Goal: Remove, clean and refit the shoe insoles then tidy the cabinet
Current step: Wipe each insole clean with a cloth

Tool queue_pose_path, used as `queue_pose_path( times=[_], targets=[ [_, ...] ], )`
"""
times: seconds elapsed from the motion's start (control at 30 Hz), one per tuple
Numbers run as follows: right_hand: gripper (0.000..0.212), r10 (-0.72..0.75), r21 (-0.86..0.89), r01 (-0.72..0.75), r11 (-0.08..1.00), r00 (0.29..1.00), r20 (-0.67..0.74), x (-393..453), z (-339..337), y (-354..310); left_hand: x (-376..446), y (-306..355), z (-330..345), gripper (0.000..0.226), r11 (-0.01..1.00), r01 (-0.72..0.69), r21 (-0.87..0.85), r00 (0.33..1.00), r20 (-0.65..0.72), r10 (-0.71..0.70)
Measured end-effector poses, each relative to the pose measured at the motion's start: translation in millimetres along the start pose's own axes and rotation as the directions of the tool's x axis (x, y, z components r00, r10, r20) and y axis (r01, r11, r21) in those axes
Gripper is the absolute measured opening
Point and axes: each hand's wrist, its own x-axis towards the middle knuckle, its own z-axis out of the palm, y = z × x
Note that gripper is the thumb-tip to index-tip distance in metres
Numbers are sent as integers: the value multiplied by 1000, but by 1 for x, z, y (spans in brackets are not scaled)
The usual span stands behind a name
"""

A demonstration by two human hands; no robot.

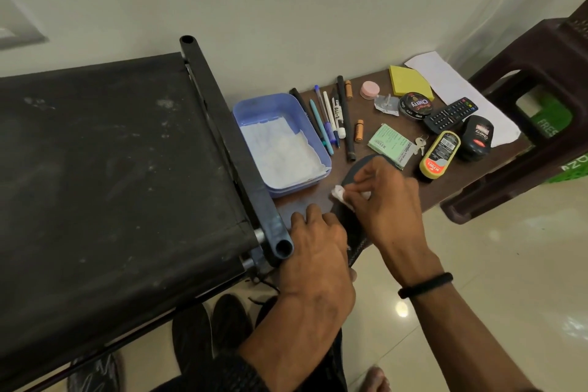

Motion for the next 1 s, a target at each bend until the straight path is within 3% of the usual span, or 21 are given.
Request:
queue_pose_path(
  times=[0.23, 0.37, 0.47, 0.57, 0.7, 0.8, 0.87, 0.9, 0.97, 1.0],
  targets=[
    [24, 32, 25, -29, 999, 993, -117, 22, 8, 7, -4, 0, -1, 78, 1000, 16, -22, 1000, 6, -16],
    [28, 20, 40, -15, 999, 992, -126, 16, 13, 11, -13, 5, -9, 62, 999, -21, -41, 1000, -15, 20],
    [30, -2, 3, 2, 1000, 995, -104, 3, 18, 11, -17, 5, -9, 52, 994, -27, -105, 999, -25, 24],
    [30, -9, -16, 9, 1000, 999, -41, -17, 20, 8, -21, 3, -3, 57, 986, -33, -163, 997, -73, 22],
    [18, 34, -51, -32, 998, 999, 23, -44, 12, -2, -27, 1, 4, 58, 977, -31, -211, 994, -107, 9],
    [19, 133, 81, -141, 987, 986, 96, -53, -8, -12, -40, -1, -7, 78, 985, -23, -170, 998, -56, 13],
    [25, 276, 352, -311, 883, 950, 149, -57, -25, -16, -57, -2, -14, 102, 991, -46, -129, 998, -53, 39],
    [26, 345, 541, -379, 751, 923, 168, -59, -34, -17, -69, -2, -17, 109, 985, -77, -154, 995, -73, 66],
    [23, 423, 831, -448, 330, 857, 294, -67, -54, -21, -94, -3, -20, 102, 957, -169, -238, 977, -166, 131],
    [23, 411, 878, -460, 136, 832, 372, -75, -63, -23, -107, -5, -25, 91, 937, -225, -268, 958, -235, 163]
  ],
)
